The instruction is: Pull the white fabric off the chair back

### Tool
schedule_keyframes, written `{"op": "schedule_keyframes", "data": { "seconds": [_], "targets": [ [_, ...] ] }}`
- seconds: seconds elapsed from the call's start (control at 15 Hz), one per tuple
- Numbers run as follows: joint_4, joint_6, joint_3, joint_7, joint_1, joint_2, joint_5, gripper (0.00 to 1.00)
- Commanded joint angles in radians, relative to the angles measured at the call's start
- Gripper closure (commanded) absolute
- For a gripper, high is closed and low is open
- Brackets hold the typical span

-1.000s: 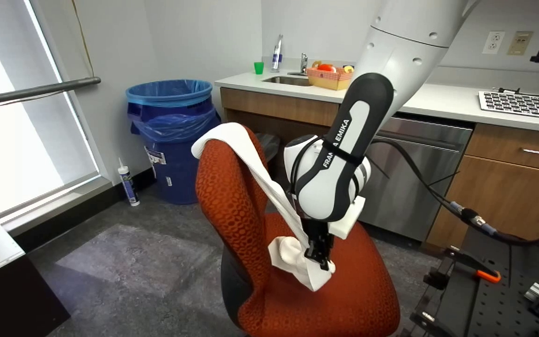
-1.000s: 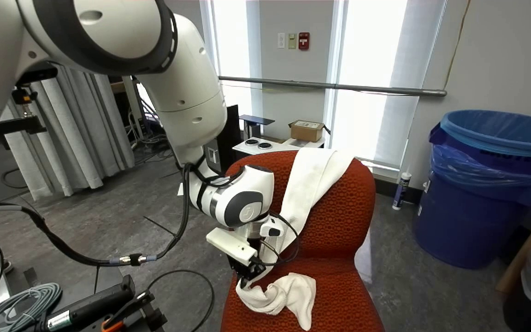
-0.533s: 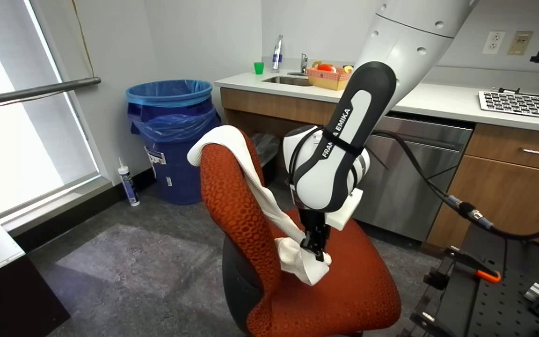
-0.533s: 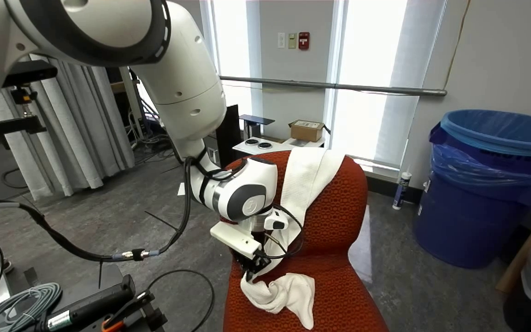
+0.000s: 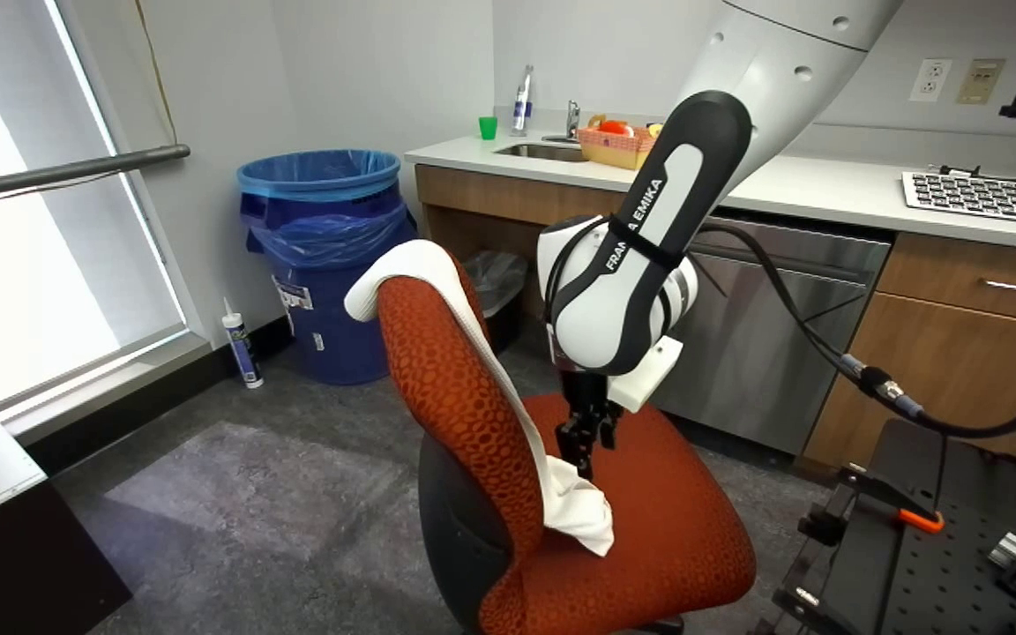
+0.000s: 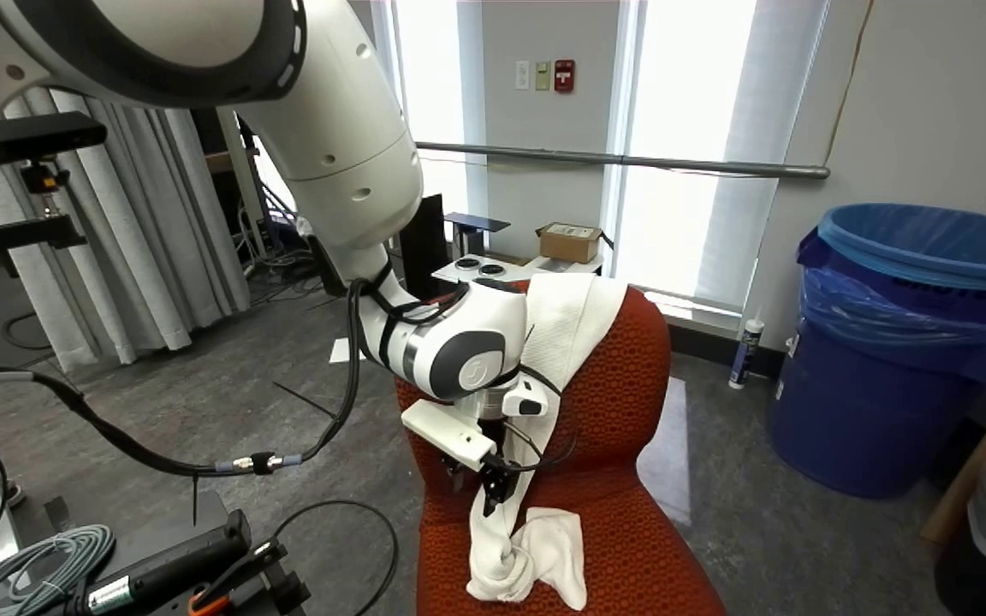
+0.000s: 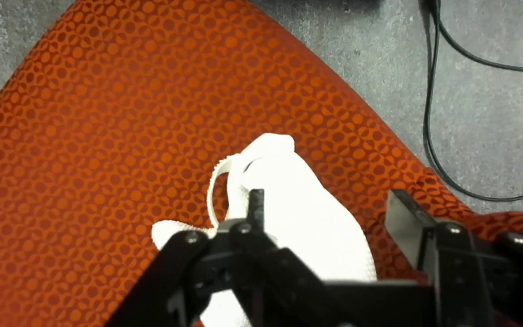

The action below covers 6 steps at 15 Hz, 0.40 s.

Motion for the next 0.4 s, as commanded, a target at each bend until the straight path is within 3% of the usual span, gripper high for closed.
{"op": "schedule_keyframes", "data": {
  "seconds": [0.0,0.33],
  "targets": [
    [-0.011,0.0,0.016,-0.001,-0.023,-0.054,0.023,0.0],
    [0.005,-0.003,0.004,0.003,-0.011,-0.049,0.006,0.0]
  ]
}}
